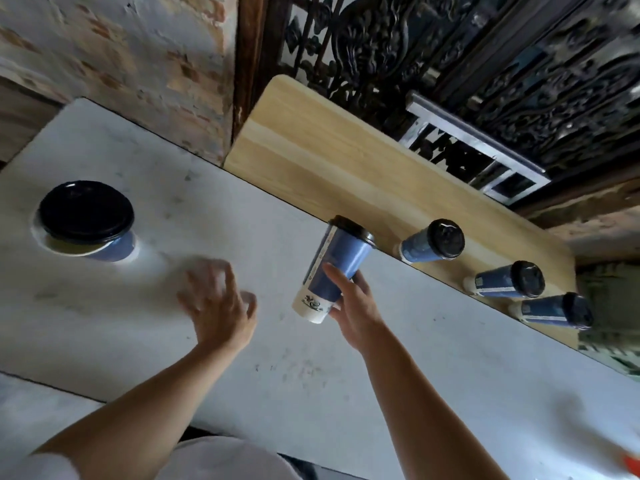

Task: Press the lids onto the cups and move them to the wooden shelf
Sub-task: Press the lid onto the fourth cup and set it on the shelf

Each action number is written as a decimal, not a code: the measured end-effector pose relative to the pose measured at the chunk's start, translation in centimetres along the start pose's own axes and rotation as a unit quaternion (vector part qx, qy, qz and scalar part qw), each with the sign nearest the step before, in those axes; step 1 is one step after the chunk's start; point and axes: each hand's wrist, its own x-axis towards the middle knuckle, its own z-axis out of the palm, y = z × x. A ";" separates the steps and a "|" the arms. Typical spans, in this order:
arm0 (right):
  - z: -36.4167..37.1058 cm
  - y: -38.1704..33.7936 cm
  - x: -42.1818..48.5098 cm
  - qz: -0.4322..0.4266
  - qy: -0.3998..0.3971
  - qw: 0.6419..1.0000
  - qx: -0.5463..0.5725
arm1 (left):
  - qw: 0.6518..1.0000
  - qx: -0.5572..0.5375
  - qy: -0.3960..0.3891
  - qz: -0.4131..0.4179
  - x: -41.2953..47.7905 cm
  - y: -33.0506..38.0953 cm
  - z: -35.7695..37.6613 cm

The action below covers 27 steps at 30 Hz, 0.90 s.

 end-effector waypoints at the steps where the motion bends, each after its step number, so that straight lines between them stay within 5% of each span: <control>1: 0.3 -0.7 0.0 -0.011 -0.003 1.000 -0.013 | 1.000 -0.005 0.018 0.009 -0.6 -0.2 0.3; 5: 1.6 -3.6 1.4 -0.053 0.032 0.984 -0.167 | 0.997 -0.041 0.072 -0.005 -1.4 0.7 0.3; 8: 1.8 -7.3 2.9 -0.108 0.014 0.913 -0.392 | 0.991 -0.078 0.094 -0.046 -2.4 2.9 1.2; 11: 2.5 -11.8 4.0 -0.207 -0.015 0.766 -0.609 | 0.987 -0.073 0.130 -0.054 -2.1 3.1 2.6; 14: 4.2 -15.7 4.8 -0.315 0.003 0.541 -0.780 | 0.981 -0.074 0.165 -0.068 -1.5 3.0 3.6; 19: 7.3 -21.0 4.3 -0.401 0.094 0.216 -0.886 | 0.969 -0.056 0.227 -0.073 -1.3 3.0 3.8; 25: 6.6 -24.2 3.6 -0.309 0.179 0.032 -0.933 | 0.966 -0.067 0.237 -0.083 -1.2 2.9 4.1; 27: 5.9 -23.9 3.2 -0.223 0.219 0.003 -0.950 | 0.966 -0.059 0.239 -0.086 -1.2 2.9 4.2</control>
